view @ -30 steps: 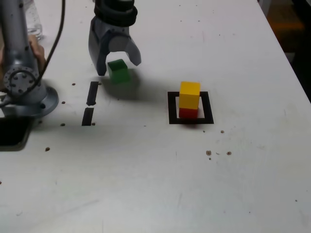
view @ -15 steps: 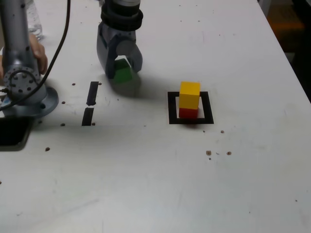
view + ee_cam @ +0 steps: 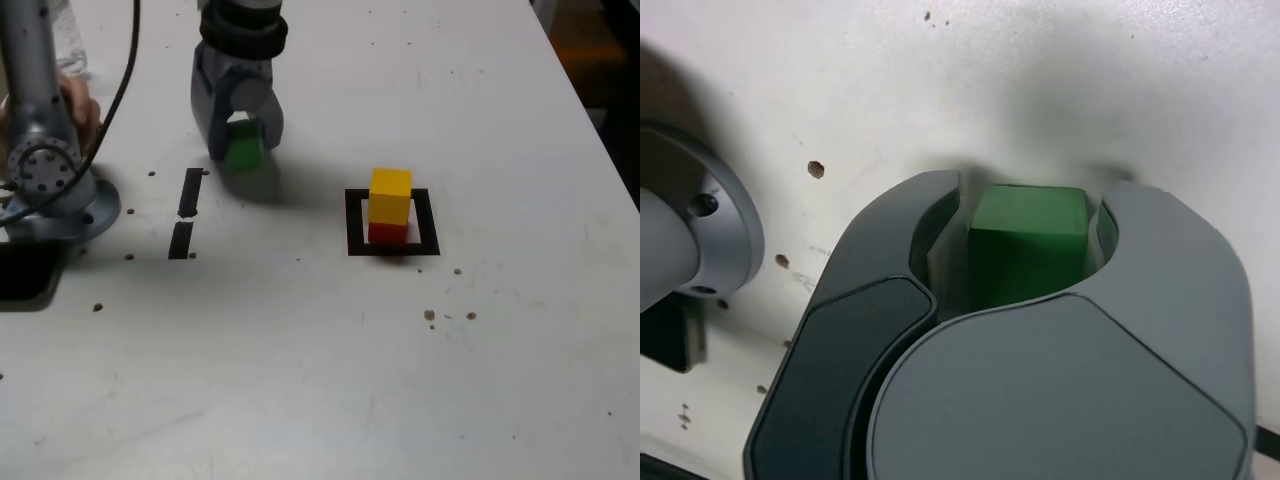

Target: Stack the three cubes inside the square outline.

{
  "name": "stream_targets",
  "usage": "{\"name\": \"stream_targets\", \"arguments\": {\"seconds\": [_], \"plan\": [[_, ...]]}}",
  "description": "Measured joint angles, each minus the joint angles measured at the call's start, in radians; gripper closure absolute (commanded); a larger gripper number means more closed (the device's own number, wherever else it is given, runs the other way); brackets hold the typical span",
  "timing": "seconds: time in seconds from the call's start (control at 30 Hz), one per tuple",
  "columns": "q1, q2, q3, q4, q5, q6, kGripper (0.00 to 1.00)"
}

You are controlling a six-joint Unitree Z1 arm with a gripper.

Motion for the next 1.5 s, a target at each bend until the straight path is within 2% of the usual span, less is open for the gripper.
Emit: {"name": "stream_targets", "arguments": {"seconds": [0.23,0.43,0.77,1.07,1.33,1.5], "plan": [[-0.039,-0.047,-0.052,0.078,-0.005,0.009,0.83],[-0.100,-0.067,-0.178,0.205,-0.014,0.045,0.83],[-0.172,-0.074,-0.381,0.326,-0.051,0.154,0.83],[-0.264,-0.033,-0.518,0.377,-0.063,0.212,0.85],[-0.375,0.033,-0.622,0.383,-0.077,0.231,0.85],[-0.406,0.061,-0.658,0.389,-0.077,0.231,0.85]]}}
